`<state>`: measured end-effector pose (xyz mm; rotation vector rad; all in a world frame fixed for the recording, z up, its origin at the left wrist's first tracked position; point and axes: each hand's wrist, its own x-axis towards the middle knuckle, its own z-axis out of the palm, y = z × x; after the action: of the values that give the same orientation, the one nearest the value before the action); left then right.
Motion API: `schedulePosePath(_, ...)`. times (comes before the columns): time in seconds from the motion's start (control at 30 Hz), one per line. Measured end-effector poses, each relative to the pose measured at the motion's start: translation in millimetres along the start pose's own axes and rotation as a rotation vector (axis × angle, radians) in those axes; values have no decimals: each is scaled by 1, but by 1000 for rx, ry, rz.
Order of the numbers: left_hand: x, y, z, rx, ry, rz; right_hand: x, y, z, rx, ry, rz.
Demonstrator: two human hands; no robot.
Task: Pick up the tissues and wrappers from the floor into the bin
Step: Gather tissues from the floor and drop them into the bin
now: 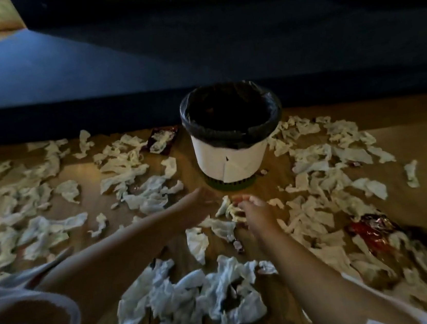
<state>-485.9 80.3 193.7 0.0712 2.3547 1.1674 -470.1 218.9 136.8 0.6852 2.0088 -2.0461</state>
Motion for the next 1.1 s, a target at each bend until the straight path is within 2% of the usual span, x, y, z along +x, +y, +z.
schedulePosePath(0.07, 0, -39, 18, 120, 32, -30, -4, 42, 1, -99, -42, 100)
schedulePosePath(0.13, -1, -79, 37, 150, 29, -24, -2, 85, 4, -253, -68, 119)
schedulePosePath(0.23, -2, -134, 64, 218, 29, -71, 12, 141, 7, -614, -91, -8)
schedulePosePath(0.33, -4, -189, 81, 350, 142, -204, 22, 182, 11, -919, -193, -64)
schedulePosePath(0.4, -7, -219, 88, 273, 169, -328, 21, 201, 16, -1086, -259, -63)
schedulePosePath(0.47, -7, -242, 91, 224, 150, -410, 17, 213, 26, -1219, -256, -165)
schedulePosePath(0.5, -9, -250, 92, 234, 136, -432, 15, 218, 30, -1217, -221, -270)
schedulePosePath(0.57, -11, -258, 95, 294, 150, -419, 10, 225, 34, -1048, -149, -431)
schedulePosePath(0.63, -10, -257, 100, 313, 201, -322, 5, 219, 29, -821, -92, -442)
schedulePosePath(0.8, -17, -239, 110, 99, 247, -149, -12, 214, -2, -435, 216, -478)
schedulePosePath(0.87, -21, -236, 116, -9, 270, -130, -23, 224, -16, -505, 172, -389)
schedulePosePath(0.97, -28, -234, 122, -117, 271, -95, -38, 242, -27, -876, -97, -246)
schedulePosePath(1.03, -31, -237, 126, -158, 254, -44, -41, 254, -24, -1067, -227, -282)
schedulePosePath(1.1, -32, -241, 126, -175, 255, -43, -41, 259, -17, -1168, -275, -355)
